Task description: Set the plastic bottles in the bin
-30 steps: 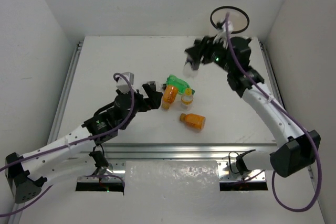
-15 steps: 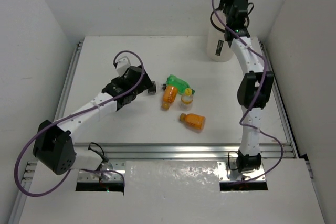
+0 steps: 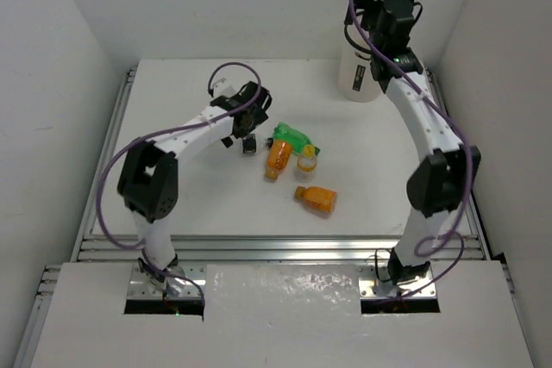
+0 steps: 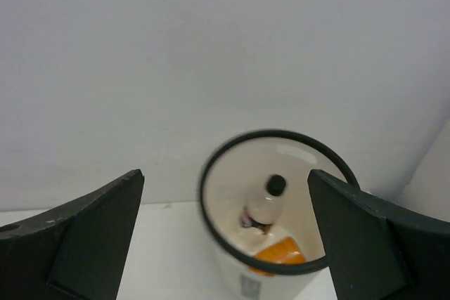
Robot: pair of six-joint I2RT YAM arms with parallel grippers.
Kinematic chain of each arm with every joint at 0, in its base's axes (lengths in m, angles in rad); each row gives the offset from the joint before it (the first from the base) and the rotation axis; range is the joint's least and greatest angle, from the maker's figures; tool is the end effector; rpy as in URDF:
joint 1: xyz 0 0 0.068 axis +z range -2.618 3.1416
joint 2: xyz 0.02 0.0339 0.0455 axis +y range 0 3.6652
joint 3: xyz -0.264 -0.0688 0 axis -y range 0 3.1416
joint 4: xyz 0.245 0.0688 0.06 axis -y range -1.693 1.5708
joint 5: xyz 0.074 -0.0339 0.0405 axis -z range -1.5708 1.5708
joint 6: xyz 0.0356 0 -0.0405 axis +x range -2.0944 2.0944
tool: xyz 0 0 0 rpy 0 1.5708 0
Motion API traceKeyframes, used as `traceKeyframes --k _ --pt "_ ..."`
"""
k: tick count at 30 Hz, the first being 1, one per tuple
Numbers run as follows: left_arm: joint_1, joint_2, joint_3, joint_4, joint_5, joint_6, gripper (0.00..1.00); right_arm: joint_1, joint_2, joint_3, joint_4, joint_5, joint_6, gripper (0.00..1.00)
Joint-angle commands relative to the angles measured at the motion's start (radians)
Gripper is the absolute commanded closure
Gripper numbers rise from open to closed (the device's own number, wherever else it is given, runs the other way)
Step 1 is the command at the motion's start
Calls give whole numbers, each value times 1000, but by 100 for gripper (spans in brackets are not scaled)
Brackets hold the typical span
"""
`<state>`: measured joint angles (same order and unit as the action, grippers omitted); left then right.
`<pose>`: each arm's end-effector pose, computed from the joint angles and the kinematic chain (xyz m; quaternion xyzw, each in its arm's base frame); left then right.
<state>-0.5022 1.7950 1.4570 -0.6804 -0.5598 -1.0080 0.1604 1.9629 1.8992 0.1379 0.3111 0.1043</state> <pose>0.3460 -0.1685 0.2576 -0.3043 0.8764 0.0139 0.3730 0.4724 0.0654 0.4097 0.0946 0.6751 -0.0089 0.7316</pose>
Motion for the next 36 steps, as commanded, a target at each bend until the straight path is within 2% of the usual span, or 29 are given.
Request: traceKeyframes --k 1,3,8,13,17,19,21,22,23,24,25,26,27,28,29,30,31,32,34,35,36 --pt "11 180 189 -224 18 -219 0 62 -223 -106 -73 -50 63 1" --pt "10 227 224 -258 32 -231 0 77 -286 -176 -104 -85 86 1" --pt "13 279 194 -194 5 -285 0 108 -441 -385 -135 -216 103 1" --pt "17 311 161 -179 -32 -333 8 129 -493 -482 -135 -280 152 1" --pt "42 331 140 -195 -87 -368 45 160 -518 -502 -161 -306 172 1" --pt "60 313 115 -208 -107 -374 51 165 -518 -499 -176 -364 184 1" --pt "67 247 41 -141 -147 -313 69 168 -518 -500 -198 -461 212 1" --pt "67 210 -2 -86 -152 -264 88 168 -519 -503 -201 -496 222 1" --pt "67 123 -100 36 -149 -157 97 168 -521 -508 -208 -583 244 1" --pt "65 71 -154 101 -138 -103 100 168 -522 -509 -212 -639 256 1" --pt "64 -51 -272 243 -87 31 100 168 -521 -508 -208 -764 277 1" --pt "63 -124 -273 313 -54 95 100 169 -519 -505 -208 -823 294 1" --pt "53 -194 -394 388 -16 158 100 168 -518 -503 -204 -878 320 1" --pt "42 -355 -465 553 29 283 100 168 -515 -503 -195 -932 377 1" --pt "34 -438 -592 626 135 330 100 168 -509 -509 -163 -989 409 1" --pt "21 -512 -651 712 203 371 100 168 -501 -515 -144 -1091 449 1" --pt "16 -661 -714 863 350 440 100 169 -499 -528 -62 -1131 525 1" --pt "7 -731 -821 931 420 465 100 171 -499 -561 -16 -1167 566 1" --pt "2 -886 -911 1129 587 528 100 186 -487 -584 54 -1239 636 1" --pt "-2 -923 -970 1178 736 540 100 197 -483 -589 77 -1248 659 1" --pt "-4 -971 -991 1258 814 557 100 221 -480 -591 75 -1245 655 1"
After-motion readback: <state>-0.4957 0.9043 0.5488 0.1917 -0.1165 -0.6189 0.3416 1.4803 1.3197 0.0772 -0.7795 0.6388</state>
